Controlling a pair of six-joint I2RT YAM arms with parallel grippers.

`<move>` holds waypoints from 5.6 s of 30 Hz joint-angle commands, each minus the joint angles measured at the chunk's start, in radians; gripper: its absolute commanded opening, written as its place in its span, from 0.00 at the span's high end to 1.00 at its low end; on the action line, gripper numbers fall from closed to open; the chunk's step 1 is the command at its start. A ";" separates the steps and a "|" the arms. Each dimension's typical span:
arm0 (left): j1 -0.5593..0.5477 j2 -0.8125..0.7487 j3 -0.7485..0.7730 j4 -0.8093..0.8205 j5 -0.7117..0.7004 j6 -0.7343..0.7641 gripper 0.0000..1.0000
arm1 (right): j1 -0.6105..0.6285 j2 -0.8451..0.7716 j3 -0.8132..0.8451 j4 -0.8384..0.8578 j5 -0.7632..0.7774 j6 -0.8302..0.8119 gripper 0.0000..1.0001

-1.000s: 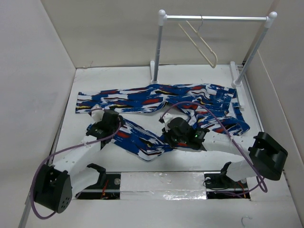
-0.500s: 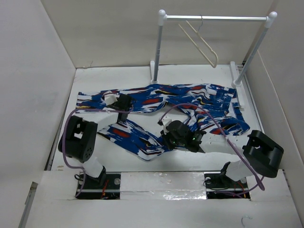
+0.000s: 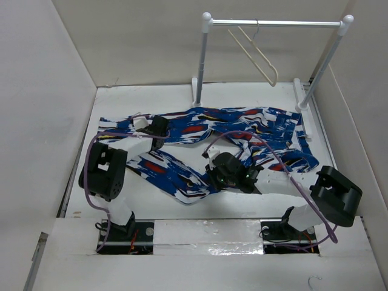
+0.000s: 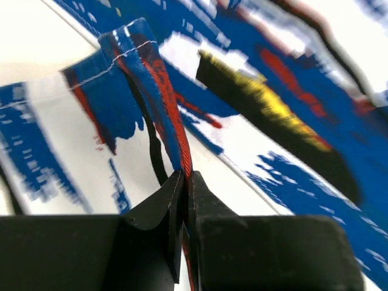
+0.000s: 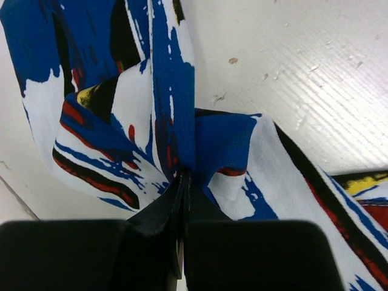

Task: Place the trousers on the hanger
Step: Flatten out the trousers at the center of the board.

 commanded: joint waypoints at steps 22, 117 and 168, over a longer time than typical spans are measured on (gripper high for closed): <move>0.551 -0.943 -0.443 0.045 0.296 -0.153 1.00 | 0.271 0.224 0.248 0.062 -0.002 0.059 1.00; 0.531 0.146 0.170 0.078 0.432 0.019 0.49 | -1.374 -0.007 0.006 0.178 -0.455 0.227 0.19; 0.545 -0.086 0.179 -0.039 0.248 0.116 0.17 | -1.173 -0.210 0.278 -0.027 0.084 0.307 0.21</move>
